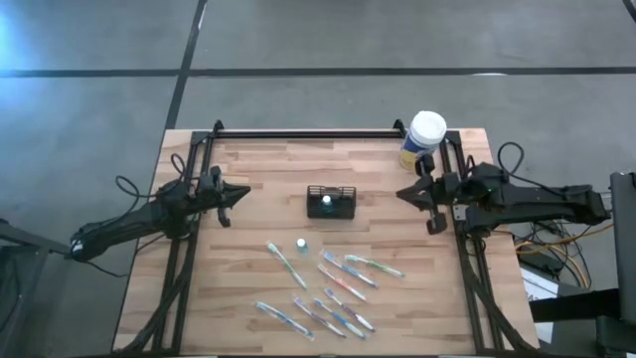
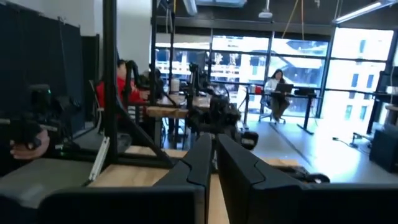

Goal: Pick & Place toothbrushing station
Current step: Put the mouthwash into the wire organizer

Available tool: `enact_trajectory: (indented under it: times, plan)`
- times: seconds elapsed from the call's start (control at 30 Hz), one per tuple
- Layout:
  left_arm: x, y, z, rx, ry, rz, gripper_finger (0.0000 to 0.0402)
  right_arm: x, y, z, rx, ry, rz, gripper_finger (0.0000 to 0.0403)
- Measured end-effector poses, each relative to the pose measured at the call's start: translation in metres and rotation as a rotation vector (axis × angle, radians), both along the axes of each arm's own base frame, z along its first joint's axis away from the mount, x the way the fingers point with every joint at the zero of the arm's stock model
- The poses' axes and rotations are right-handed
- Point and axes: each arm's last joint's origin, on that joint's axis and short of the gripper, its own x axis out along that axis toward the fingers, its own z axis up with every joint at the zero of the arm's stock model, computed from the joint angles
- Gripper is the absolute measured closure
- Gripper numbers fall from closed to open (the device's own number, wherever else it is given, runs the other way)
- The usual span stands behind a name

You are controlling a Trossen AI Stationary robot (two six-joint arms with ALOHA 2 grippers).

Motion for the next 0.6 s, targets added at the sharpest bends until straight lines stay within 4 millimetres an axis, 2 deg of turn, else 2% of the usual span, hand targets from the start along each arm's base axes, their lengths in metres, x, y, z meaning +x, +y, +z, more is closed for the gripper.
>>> enact_trajectory:
  times: [0.3, 0.47, 0.6]
  plan:
    - [0.0, 0.0, 0.0, 0.0, -0.005, -0.001, 0.039, -0.018, -0.003, -0.058, -0.028, -0.183, -0.143, 0.0386]
    - [0.001, -0.002, 0.006, 0.019, -0.045, -0.079, 0.039, -0.021, -0.005, -0.069, -0.066, -0.183, -0.175, 0.0386]
    - [0.0, -0.003, 0.036, 0.039, -0.085, -0.108, 0.0394, -0.021, -0.005, -0.069, -0.085, -0.183, -0.18, 0.0386]
